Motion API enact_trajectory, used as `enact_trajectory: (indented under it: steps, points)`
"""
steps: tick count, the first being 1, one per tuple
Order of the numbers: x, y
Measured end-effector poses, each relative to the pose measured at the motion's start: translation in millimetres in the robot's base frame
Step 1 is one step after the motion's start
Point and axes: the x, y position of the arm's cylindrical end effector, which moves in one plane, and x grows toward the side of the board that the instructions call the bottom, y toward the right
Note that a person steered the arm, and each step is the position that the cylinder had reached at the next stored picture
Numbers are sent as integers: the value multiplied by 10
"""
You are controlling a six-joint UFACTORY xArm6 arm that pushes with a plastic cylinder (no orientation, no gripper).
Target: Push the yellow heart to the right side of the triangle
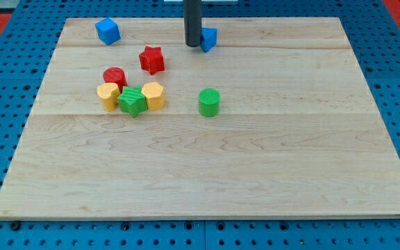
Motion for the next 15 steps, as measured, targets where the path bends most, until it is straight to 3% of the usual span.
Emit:
enact_trajectory:
  steps: [1,2,4,6,7,8,10,12,13,14,15]
  points:
    - [291,-43]
    - [249,474]
    - [12,363]
    - [-42,712]
    - [43,735]
    - [499,716]
    - [870,-380]
    - [1124,-675]
    - [848,-747]
    - [605,-1299]
    - [659,-1888]
